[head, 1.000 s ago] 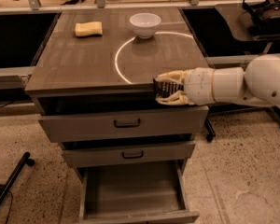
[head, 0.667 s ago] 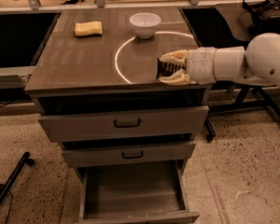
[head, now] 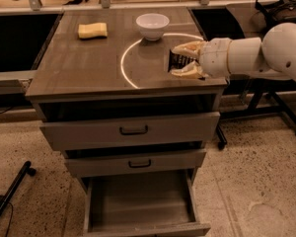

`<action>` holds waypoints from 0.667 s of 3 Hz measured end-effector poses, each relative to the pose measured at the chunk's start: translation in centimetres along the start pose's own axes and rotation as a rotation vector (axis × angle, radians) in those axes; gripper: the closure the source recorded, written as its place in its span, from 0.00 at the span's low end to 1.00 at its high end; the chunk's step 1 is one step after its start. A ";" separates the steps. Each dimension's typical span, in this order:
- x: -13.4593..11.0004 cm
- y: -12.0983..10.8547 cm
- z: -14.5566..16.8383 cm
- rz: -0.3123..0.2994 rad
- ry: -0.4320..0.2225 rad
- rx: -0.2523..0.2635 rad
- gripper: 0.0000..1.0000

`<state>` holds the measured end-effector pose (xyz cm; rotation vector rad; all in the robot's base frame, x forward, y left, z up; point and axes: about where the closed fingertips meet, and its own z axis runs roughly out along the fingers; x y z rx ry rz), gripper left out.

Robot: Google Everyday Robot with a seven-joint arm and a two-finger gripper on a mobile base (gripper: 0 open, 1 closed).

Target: Pick rxbar chocolate from bottom drawer and place on counter

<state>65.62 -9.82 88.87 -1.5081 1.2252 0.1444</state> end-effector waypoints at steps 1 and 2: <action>0.0 -0.7 0.3 0.025 0.031 0.008 1.00; 0.4 -2.9 1.4 0.089 0.065 0.012 1.00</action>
Offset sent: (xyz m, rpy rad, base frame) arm 0.0685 0.0052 0.0280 0.0358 0.1663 -0.1686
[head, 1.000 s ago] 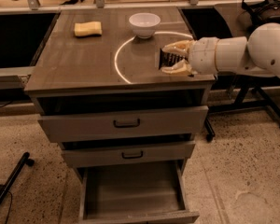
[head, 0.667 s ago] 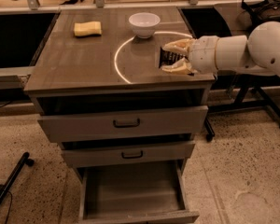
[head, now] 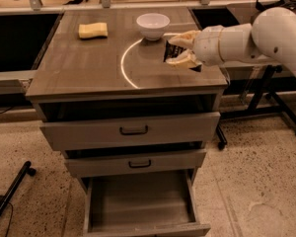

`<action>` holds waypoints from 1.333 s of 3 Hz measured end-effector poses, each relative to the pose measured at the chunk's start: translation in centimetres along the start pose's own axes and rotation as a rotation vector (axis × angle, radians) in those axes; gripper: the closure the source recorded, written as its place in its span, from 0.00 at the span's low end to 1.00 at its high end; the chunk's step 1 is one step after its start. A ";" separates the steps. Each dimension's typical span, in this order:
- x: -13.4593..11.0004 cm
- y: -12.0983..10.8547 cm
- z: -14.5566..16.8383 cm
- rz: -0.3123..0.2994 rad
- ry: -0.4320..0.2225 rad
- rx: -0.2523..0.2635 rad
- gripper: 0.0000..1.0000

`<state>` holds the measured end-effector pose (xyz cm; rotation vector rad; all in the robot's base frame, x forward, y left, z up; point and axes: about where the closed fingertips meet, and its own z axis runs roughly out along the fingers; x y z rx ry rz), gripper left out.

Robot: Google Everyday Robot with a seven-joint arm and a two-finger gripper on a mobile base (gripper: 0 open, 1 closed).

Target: Pick rxbar chocolate from bottom drawer and place on counter

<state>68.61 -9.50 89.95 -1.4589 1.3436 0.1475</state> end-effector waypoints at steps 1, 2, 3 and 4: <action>-0.5 -2.2 2.6 0.056 0.000 -0.029 1.00; -1.9 -3.4 6.1 0.076 -0.017 -0.082 1.00; -4.3 -3.4 9.0 0.059 -0.037 -0.131 0.96; -5.7 -2.7 10.7 0.034 -0.021 -0.153 0.75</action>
Offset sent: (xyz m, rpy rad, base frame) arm 0.0737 0.0599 0.0158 0.0305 0.1341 0.0405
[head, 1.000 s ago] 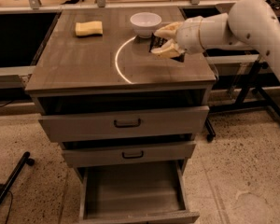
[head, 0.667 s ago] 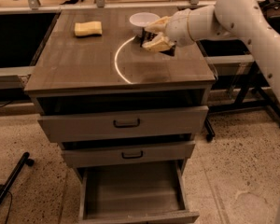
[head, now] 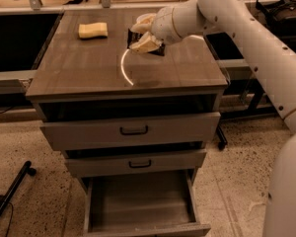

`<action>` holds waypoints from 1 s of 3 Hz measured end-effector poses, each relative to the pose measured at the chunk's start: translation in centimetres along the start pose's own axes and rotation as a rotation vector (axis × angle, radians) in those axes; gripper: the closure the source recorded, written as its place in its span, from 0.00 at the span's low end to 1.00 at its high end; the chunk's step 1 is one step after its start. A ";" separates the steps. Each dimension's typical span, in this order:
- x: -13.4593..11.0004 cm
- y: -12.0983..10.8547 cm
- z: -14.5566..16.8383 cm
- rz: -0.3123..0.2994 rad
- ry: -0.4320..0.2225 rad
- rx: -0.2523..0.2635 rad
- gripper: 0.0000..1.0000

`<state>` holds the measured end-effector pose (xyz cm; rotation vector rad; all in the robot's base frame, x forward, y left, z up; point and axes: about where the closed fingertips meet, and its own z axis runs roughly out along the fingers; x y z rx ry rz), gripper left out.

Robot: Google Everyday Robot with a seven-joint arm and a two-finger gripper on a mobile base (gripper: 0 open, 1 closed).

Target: Pick rxbar chocolate from bottom drawer and place on counter

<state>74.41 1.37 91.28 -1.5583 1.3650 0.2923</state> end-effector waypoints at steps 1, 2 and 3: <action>-0.6 0.9 1.9 0.008 0.009 -0.026 0.50; -0.8 1.4 2.9 0.021 0.005 -0.034 0.28; -0.8 1.5 3.2 0.028 0.003 -0.039 0.05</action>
Offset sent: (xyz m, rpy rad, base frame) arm -0.0022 0.0342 -0.0185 0.0063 0.0522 0.0021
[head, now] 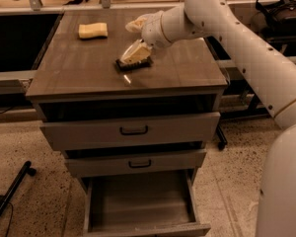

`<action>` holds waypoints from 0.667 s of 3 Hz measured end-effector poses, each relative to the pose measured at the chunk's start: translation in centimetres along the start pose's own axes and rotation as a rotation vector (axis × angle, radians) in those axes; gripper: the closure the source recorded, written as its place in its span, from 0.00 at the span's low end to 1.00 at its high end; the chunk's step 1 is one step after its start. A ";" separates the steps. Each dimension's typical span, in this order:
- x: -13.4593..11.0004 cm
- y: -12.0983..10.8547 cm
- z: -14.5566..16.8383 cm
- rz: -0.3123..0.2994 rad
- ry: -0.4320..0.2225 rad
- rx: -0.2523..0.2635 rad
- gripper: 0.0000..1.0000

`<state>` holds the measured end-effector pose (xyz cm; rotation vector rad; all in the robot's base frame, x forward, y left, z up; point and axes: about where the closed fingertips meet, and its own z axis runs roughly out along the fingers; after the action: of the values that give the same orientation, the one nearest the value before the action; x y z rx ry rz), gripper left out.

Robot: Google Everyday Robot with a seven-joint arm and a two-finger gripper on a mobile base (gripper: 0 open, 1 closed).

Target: Pick rxbar chocolate from bottom drawer and place on counter

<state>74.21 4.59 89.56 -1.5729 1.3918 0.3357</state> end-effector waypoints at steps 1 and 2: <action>0.7 -0.4 -0.5 0.021 0.005 0.020 0.00; 2.2 -1.3 -3.8 0.070 0.005 0.109 0.00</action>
Offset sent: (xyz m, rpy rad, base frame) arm 0.0062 -0.0874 0.0151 0.0957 -0.0184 -0.2115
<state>74.58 0.12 90.39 -1.4403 1.4472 0.2929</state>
